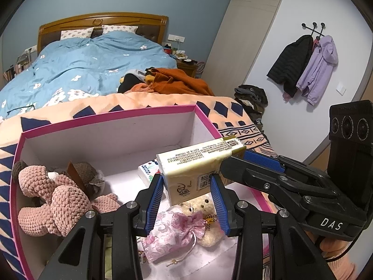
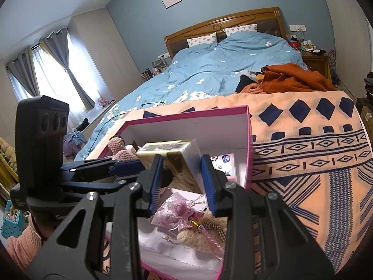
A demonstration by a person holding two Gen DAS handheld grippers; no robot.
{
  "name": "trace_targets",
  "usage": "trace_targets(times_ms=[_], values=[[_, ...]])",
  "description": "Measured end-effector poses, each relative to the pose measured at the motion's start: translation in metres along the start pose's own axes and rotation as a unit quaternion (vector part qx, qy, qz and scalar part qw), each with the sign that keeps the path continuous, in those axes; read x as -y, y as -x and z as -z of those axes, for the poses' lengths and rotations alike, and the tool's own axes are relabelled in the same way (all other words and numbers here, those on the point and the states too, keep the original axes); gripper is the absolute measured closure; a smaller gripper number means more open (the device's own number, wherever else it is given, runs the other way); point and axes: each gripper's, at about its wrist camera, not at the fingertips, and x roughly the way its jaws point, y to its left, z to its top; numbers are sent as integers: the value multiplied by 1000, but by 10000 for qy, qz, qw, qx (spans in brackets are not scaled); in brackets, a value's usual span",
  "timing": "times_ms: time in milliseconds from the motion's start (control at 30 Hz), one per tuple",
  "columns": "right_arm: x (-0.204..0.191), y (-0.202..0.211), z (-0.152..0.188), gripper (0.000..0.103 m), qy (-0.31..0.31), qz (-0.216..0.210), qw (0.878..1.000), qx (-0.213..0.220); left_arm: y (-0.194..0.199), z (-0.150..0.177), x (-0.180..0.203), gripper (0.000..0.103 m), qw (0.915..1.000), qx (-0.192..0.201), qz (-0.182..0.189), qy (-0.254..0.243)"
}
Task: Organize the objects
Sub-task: 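Move the gold snack box over the magenta box's interior with the right gripper, then lower the gold snack box into the magenta box with the right gripper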
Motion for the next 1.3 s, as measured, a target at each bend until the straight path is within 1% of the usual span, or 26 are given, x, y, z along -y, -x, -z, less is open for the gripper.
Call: trace_targets(times_ms=[633,900,1300], values=[[4,-8,-6,67,-28,20,10000,-91,-6,-6,-3,61,10000,-74,7,36],[5,-14,-12,67,2,54,9999,-126,-9,-11,-8,61,9999,-95,67,123],[13,-25,-20,67,-73,-4,9996,-258,-17,-20,-15,61,9997,-188,12,165]])
